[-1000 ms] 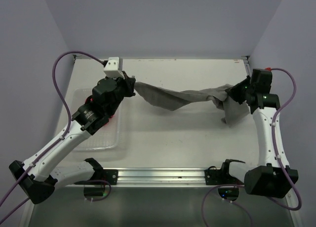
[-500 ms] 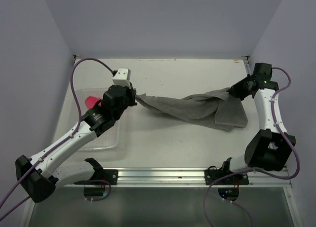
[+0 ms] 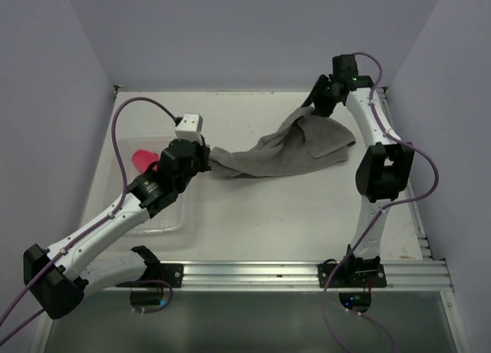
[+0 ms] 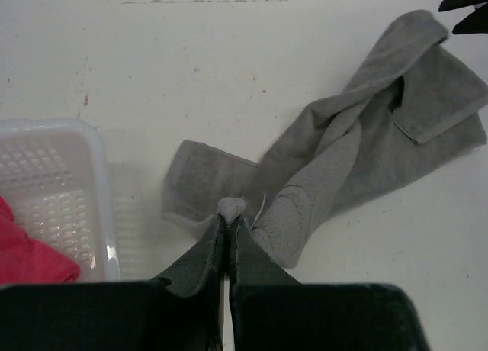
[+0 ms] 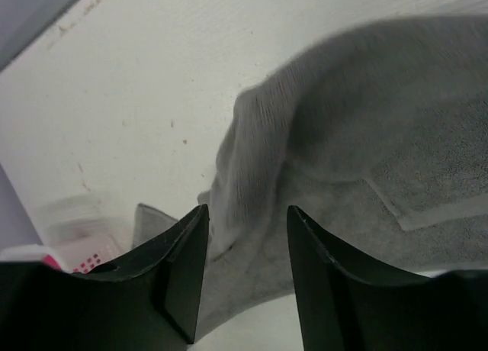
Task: Roll the towels
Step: Flatten the towel
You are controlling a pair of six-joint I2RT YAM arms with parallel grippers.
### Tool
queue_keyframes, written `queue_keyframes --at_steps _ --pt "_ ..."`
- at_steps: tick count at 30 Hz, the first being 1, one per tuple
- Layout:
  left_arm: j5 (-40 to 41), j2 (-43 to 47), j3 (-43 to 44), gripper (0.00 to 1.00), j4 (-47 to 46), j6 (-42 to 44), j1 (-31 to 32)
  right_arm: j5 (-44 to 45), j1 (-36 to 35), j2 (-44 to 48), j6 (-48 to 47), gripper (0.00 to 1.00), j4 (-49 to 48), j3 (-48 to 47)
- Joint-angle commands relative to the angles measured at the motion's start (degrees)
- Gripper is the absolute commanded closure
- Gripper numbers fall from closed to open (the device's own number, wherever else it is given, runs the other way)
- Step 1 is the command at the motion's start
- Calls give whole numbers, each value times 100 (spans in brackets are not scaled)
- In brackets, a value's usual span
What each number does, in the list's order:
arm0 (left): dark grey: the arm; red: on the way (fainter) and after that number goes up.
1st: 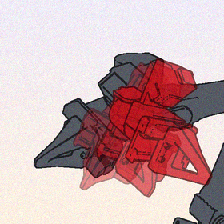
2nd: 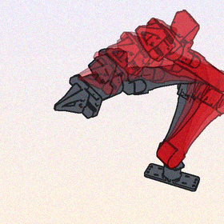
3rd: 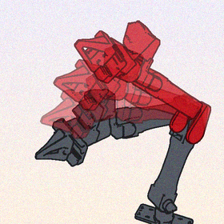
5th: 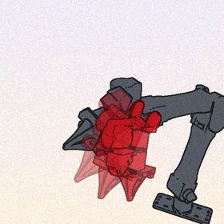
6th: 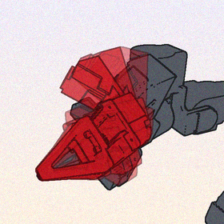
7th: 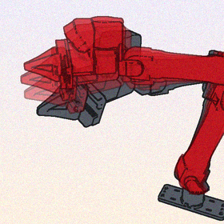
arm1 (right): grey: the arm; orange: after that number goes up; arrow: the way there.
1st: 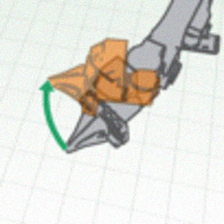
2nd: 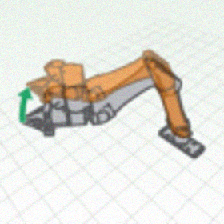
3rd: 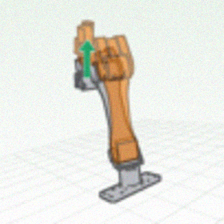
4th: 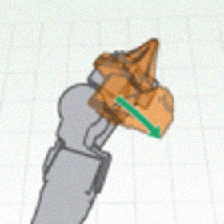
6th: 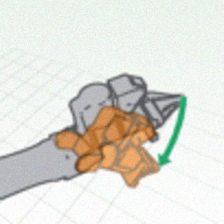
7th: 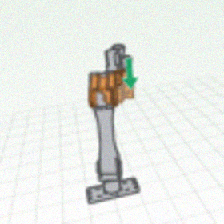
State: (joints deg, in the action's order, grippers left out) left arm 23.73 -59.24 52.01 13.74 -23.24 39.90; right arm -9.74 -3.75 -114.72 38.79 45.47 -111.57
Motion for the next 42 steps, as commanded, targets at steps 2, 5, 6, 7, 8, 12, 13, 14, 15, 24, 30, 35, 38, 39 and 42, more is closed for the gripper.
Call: queue_keyframes --at_steps 2,5,6,7,8,12,13,14,15,24,30,35,38,39,42 --pt "79 -104 -15 100 -328 -84 9 68 -91 -499 -556 49 1041 -805" --pt "255 -193 29 100 -249 -127 9 410 -73 158 -670 47 850 -288" --pt "342 -193 11 100 -231 -154 18 542 -56 360 -697 47 823 -104" --pt "413 -193 11 100 -214 -189 18 839 -38 815 -706 48 797 342" --pt "457 -184 -6 100 -205 -207 18 955 57 1054 -653 49 648 633" --pt "677 -149 -129 100 -205 -268 18 1071 725 2346 38 59 -204 2513" --pt "712 -149 -130 100 -196 -286 9 1018 900 2549 215 60 -493 3231" --pt "738 -123 -130 100 -170 -312 9 878 1215 2890 382 60 -609 3560" --pt "808 -105 -164 100 -144 -356 9 894 1332 3041 697 60 -688 3850" --pt "809 167 -191 100 -108 -339 9 62 1816 3159 2229 46 -2541 6040" --pt "642 185 -261 100 -12 -435 9 -72 1834 2543 2625 44 -3888 6332" --pt "695 413 -349 100 59 -462 9 24 1834 2217 2660 44 -4423 6384" --pt "695 475 -332 100 68 -400 9 51 1843 2024 2713 44 -4801 6428" --pt "677 466 -314 100 94 -383 9 42 1843 1962 2722 44 -4846 6385" --pt "712 431 -235 100 225 -374 9 51 1843 1655 2731 46 -4951 6244"
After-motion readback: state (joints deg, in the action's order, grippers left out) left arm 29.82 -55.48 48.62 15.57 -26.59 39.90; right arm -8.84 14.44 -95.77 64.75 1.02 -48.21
